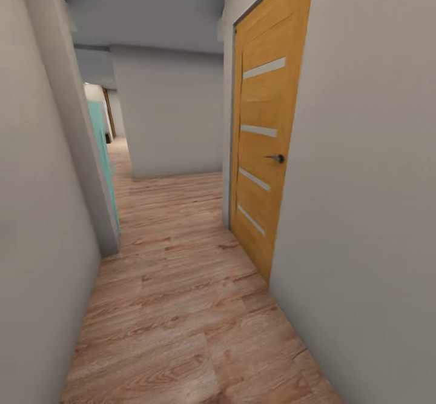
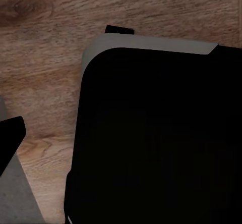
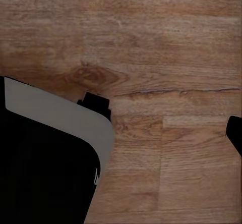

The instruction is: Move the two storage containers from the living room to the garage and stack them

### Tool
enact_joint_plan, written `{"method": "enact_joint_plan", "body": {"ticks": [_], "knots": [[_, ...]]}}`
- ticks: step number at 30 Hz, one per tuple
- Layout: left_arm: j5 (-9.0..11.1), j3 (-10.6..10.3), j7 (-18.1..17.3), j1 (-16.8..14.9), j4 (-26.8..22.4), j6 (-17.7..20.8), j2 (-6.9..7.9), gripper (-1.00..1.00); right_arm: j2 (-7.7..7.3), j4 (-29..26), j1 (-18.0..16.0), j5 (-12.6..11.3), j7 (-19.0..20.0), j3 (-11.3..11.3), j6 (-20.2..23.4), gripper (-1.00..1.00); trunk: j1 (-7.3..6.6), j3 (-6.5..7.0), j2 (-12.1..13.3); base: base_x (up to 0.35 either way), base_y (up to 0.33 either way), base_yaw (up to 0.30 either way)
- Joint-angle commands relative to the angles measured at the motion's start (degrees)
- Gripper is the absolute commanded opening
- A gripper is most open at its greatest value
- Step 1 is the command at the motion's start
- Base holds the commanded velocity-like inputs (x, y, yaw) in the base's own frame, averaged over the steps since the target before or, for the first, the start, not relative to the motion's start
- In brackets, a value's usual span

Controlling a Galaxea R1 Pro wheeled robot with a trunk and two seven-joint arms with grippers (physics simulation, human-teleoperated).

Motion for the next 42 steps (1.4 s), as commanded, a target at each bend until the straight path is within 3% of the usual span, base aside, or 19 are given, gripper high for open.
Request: {"method": "enact_joint_plan", "body": {"ticks": [1,10,42], "knots": [[0.38,0.03,0.05,-0.01,-0.01,-0.12,-0.02,1.00,-0.03,0.18,-0.08,0.22,0.11,-0.22,-0.35,1.00,0.02,-0.05,-0.03,0.140,0.000,0.269],[0.38,0.03,0.05,-0.01,0.01,-0.11,0.00,1.00,-0.03,0.18,-0.08,0.22,0.11,-0.22,-0.35,1.00,0.02,-0.05,-0.03,0.168,0.000,0.191],[0.40,0.03,0.05,-0.01,0.07,0.05,-0.04,1.00,-0.19,0.18,-0.08,0.28,0.35,-0.22,-0.27,1.00,0.02,-0.05,-0.03,0.312,0.000,0.005]]}}
